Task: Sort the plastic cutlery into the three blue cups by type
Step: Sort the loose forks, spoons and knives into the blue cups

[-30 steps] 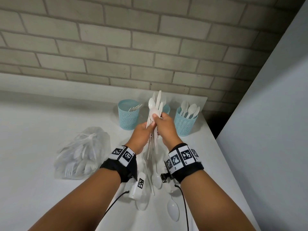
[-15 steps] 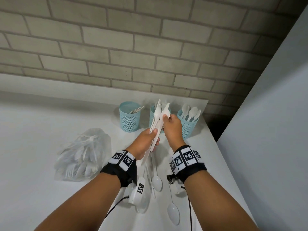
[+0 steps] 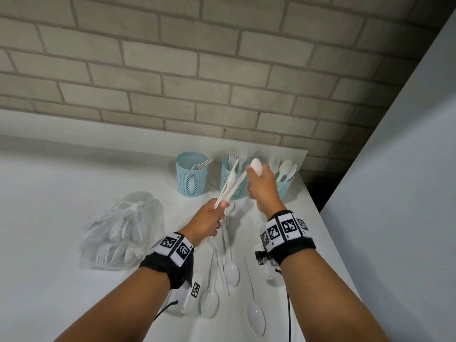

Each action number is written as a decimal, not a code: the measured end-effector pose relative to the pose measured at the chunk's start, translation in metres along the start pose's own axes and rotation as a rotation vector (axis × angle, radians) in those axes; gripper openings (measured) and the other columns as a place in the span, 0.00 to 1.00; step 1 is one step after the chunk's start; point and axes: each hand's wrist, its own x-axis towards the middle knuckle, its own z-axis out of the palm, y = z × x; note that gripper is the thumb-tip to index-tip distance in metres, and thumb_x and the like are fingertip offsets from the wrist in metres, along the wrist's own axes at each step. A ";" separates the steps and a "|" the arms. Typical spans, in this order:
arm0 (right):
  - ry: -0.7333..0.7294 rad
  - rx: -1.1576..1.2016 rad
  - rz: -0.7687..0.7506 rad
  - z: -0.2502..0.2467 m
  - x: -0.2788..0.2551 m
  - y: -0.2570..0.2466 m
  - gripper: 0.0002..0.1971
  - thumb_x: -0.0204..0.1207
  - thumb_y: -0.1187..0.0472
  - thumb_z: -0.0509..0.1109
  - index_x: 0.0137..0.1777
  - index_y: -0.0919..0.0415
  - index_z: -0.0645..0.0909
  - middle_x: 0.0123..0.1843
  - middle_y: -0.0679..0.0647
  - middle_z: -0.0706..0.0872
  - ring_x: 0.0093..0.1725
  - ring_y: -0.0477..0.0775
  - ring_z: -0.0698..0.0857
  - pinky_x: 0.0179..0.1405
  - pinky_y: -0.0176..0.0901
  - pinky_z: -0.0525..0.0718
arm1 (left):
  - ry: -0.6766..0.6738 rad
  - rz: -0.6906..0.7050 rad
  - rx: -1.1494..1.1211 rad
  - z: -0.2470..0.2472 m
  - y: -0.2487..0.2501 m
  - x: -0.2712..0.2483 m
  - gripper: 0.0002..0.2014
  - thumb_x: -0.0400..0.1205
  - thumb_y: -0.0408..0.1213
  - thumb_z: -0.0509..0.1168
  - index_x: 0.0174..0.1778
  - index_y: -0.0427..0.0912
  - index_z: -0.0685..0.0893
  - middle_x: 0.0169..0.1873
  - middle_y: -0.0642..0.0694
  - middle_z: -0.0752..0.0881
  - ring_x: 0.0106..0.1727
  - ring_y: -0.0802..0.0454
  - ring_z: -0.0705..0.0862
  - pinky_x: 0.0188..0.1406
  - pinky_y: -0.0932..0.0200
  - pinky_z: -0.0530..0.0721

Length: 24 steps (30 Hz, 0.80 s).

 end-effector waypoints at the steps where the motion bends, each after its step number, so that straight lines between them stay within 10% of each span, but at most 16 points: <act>1: -0.061 -0.007 0.018 0.003 -0.004 0.001 0.14 0.80 0.51 0.65 0.60 0.58 0.74 0.38 0.51 0.76 0.31 0.48 0.75 0.24 0.38 0.71 | 0.009 0.009 0.013 0.002 0.001 -0.001 0.14 0.88 0.47 0.50 0.59 0.41 0.74 0.33 0.49 0.68 0.27 0.56 0.62 0.22 0.68 0.62; 7: -0.122 -0.055 -0.025 0.015 -0.021 0.009 0.20 0.72 0.49 0.74 0.57 0.59 0.73 0.40 0.48 0.79 0.35 0.44 0.77 0.30 0.35 0.72 | 0.068 0.045 0.076 0.008 0.001 -0.001 0.21 0.86 0.53 0.48 0.60 0.39 0.75 0.33 0.49 0.68 0.28 0.56 0.64 0.22 0.67 0.63; 17: -0.074 0.058 0.046 0.016 -0.021 0.012 0.08 0.82 0.61 0.60 0.59 0.59 0.74 0.41 0.52 0.78 0.32 0.47 0.75 0.25 0.36 0.72 | 0.067 0.015 -0.043 0.012 0.002 0.002 0.16 0.88 0.49 0.47 0.54 0.42 0.73 0.31 0.49 0.67 0.25 0.57 0.62 0.20 0.68 0.62; 24: 0.153 0.543 0.131 -0.003 0.003 -0.002 0.10 0.85 0.68 0.48 0.62 0.58 0.63 0.41 0.59 0.82 0.34 0.53 0.85 0.31 0.41 0.84 | 0.071 0.039 -0.126 0.019 0.012 0.008 0.14 0.88 0.46 0.47 0.57 0.43 0.73 0.32 0.50 0.69 0.26 0.57 0.64 0.22 0.67 0.63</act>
